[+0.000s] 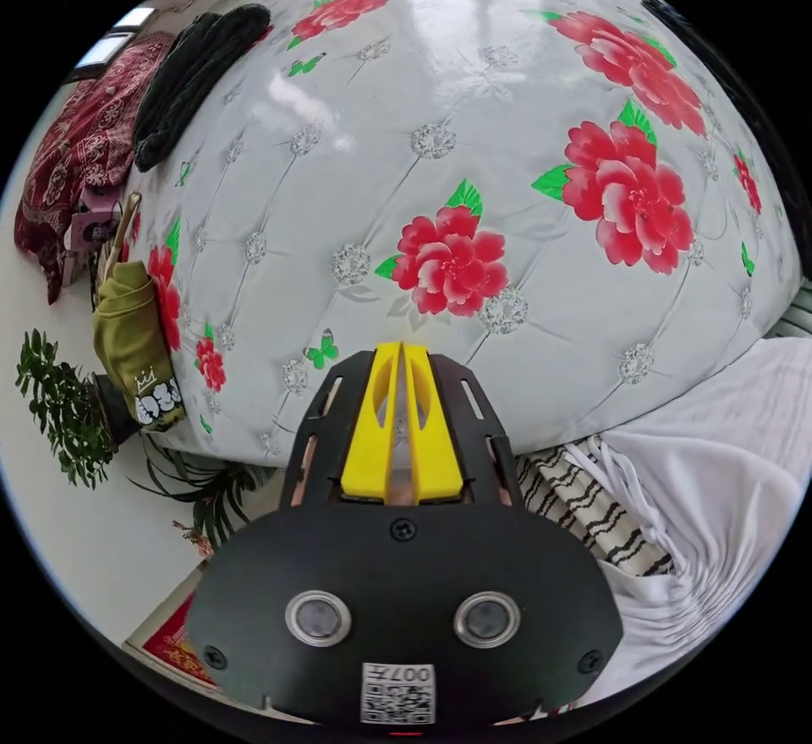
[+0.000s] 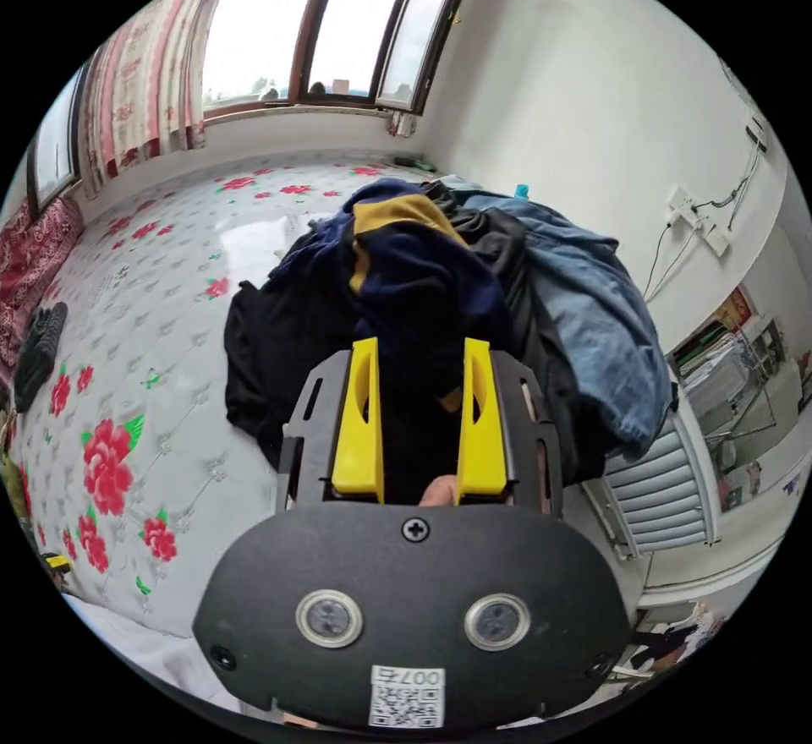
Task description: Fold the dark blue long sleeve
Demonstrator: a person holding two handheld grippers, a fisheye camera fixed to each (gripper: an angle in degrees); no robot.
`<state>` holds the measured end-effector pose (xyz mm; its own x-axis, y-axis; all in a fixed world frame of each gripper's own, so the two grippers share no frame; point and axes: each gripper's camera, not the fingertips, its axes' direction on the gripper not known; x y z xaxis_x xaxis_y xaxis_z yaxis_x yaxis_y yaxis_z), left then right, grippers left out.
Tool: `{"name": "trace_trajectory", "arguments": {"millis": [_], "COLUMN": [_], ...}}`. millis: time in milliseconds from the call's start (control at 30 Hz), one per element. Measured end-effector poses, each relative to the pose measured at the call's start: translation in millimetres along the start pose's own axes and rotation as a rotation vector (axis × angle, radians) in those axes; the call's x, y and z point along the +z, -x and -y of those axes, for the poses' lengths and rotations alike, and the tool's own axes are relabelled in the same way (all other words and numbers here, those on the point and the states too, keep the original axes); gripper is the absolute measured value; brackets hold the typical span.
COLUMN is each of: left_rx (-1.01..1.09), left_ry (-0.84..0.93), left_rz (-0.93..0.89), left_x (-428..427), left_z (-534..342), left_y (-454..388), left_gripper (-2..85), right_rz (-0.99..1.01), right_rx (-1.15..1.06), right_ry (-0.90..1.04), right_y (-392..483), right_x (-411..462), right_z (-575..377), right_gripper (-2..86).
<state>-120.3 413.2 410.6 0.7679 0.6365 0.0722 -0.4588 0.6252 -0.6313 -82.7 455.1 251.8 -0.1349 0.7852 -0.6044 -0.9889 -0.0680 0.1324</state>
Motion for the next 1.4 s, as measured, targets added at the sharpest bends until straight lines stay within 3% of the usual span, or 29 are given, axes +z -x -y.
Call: {"name": "trace_trajectory", "arguments": {"millis": [133, 300, 333, 400, 467, 600, 733, 867, 933, 1000, 1200, 1400], "left_rx": [-0.092, -0.246, -0.265, -0.286, -0.265, -0.104, 0.1, 0.268, 0.315, 0.296, 0.064, -0.053], "left_ry": [0.013, 0.03, -0.006, -0.238, -0.367, -0.556, -0.786, -1.006, -1.034, -0.987, -0.716, -0.661], "left_rz": [0.004, 0.015, -0.046, -0.196, -0.201, -0.165, -0.235, -0.246, -0.228, -0.18, -0.204, -0.26], "left_x": [8, 17, 11, -24, -54, -111, -171, -211, -211, -191, -98, -66], "left_z": [0, -5, -10, -29, -41, -54, -66, -92, -102, -108, -127, -130], "left_y": [-1, 3, 4, 3, -3, -22, -35, -47, -51, -47, 20, 77], "left_gripper": [-1.0, -0.9, -0.9, -0.8, -0.5, 3.0, 9.1, 12.5, 12.3, 10.8, 5.0, 3.2], "right_rz": [-0.063, 0.015, 0.049, 0.112, 0.204, 0.544, 0.854, 1.176, 1.411, 1.519, 1.415, 1.117], "right_rx": [-0.001, 0.095, 0.122, 0.108, 0.072, -0.057, -0.312, -0.51, -0.664, -0.794, -0.862, -0.896], "right_ry": [0.014, 0.164, 0.196, 0.188, 0.112, -0.142, -0.235, -0.226, -0.146, -0.092, 0.007, 0.211], "right_y": [-33, -52, -56, -54, -46, 8, 122, 224, 296, 356, 451, 478], "right_x": [13, 50, 53, 42, 10, -113, -234, -311, -353, -383, -396, -324], "right_z": [56, 79, 78, 76, 72, 49, 2, -55, -93, -129, -198, -254], "right_gripper": [10.0, 4.7, 2.8, 1.1, 0.4, -0.2, -0.3, -0.2, 0.0, 0.4, 3.0, 5.8]}}
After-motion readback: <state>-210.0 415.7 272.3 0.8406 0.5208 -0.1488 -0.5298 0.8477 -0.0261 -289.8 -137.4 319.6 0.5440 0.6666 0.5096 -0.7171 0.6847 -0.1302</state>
